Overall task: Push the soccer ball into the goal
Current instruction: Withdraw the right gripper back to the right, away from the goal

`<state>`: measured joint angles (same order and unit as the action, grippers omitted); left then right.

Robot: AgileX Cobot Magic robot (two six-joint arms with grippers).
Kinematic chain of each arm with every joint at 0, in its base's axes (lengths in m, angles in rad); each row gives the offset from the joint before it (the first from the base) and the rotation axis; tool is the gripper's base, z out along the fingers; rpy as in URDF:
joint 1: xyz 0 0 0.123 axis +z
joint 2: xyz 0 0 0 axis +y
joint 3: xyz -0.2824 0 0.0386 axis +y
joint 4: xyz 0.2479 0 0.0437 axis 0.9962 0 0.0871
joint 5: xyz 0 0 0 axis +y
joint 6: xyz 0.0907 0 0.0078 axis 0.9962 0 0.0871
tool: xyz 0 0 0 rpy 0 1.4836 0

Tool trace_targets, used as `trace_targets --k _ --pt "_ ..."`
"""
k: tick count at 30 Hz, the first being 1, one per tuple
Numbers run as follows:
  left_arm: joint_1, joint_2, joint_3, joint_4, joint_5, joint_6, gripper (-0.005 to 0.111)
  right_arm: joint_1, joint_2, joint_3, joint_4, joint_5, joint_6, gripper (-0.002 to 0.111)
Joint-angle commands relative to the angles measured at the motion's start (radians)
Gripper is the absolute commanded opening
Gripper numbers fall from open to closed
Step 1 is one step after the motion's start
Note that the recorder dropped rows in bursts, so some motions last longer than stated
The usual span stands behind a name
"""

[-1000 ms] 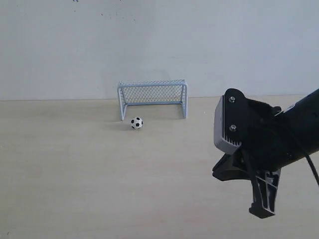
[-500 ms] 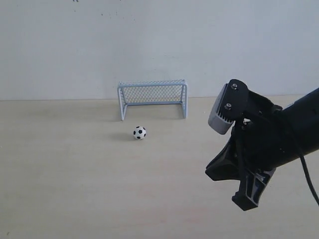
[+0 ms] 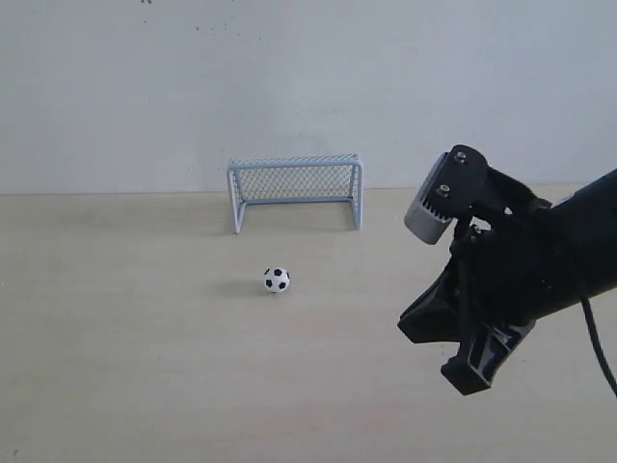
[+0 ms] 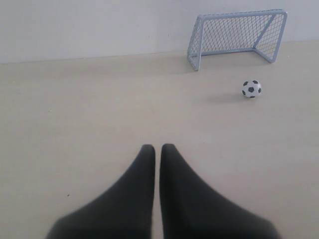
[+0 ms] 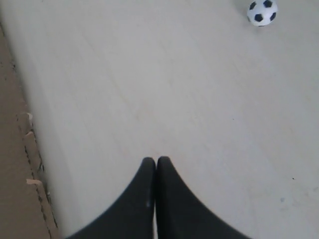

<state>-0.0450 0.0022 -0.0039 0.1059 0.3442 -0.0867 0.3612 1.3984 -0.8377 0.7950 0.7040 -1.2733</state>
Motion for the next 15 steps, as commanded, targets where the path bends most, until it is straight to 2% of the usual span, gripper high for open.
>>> trace_targets --k 1,8,15 --pt "0.003 -0.002 0.004 0.0 -0.004 0.0 0.004 -0.003 -0.087 0.008 0.011 -0.01 0.044 0.0" --pt "0.003 -0.002 0.004 0.0 -0.004 0.0 0.004 -0.003 -0.33 0.172 0.116 -0.229 0.045 0.0" --pt "0.003 -0.002 0.004 0.0 -0.004 0.0 0.004 -0.003 -0.7 0.44 0.266 -0.529 0.08 0.0"
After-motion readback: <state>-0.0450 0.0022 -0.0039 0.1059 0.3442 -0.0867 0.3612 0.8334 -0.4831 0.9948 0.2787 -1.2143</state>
